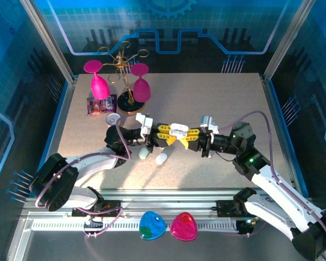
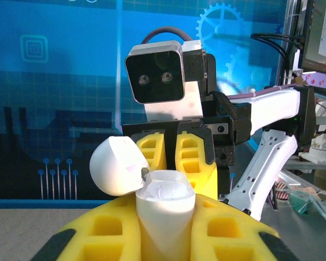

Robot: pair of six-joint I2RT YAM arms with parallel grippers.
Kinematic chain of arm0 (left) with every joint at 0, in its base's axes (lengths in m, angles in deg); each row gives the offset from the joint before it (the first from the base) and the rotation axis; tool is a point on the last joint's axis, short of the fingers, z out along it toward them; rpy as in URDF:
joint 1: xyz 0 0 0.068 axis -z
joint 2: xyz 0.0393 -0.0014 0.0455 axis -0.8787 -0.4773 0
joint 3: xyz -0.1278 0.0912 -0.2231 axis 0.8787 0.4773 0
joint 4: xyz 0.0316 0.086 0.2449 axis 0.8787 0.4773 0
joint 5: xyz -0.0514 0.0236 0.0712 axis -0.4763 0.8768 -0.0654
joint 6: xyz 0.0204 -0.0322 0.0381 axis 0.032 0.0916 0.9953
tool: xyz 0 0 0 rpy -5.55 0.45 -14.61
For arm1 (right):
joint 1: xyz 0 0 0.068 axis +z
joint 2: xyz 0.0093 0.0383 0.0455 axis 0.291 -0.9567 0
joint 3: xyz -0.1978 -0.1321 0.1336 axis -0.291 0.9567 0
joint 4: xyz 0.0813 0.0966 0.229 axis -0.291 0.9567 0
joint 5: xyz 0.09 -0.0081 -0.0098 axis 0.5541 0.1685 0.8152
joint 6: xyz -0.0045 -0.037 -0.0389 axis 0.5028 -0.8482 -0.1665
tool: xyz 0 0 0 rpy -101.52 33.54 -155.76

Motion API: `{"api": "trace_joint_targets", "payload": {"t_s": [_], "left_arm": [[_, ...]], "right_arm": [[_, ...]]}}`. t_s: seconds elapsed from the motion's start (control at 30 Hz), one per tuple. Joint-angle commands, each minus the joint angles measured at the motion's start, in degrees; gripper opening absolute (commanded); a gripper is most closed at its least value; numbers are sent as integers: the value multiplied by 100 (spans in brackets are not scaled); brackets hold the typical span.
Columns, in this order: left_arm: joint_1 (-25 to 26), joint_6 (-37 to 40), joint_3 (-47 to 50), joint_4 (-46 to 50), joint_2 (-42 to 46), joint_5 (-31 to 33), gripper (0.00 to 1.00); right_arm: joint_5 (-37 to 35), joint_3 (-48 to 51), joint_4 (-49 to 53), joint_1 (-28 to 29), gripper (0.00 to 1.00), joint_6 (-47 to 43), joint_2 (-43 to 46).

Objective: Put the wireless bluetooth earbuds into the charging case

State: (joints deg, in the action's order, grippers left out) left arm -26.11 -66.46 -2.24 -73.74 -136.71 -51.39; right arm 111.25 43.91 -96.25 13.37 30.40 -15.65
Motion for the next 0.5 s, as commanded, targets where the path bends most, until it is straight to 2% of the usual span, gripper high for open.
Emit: {"api": "trace_joint_targets", "payload": {"t_s": [0.0, 0.07, 0.13, 0.23, 0.33, 0.47], "left_arm": [[52, 136, -22, -73, -78, -204, 10], [55, 236, 12, -99, -108, -219, 8], [44, 329, 55, -225, -214, -116, 7], [10, 562, -7, -297, -499, -5, 5], [7, 868, -197, -294, -816, -6, 5], [-126, 1301, -443, -299, -1211, -13, 5]], "right_arm": [[-7, -104, -11, -22, 12, -70, 60], [-125, -105, 44, -22, 18, -93, 96], [-270, -122, 122, -23, 41, -123, 134], [-497, -97, 249, -32, 64, -194, 228], [-921, -11, 338, -81, 75, -201, 341], [-1489, 168, 415, -340, 78, 24, 472]]}}
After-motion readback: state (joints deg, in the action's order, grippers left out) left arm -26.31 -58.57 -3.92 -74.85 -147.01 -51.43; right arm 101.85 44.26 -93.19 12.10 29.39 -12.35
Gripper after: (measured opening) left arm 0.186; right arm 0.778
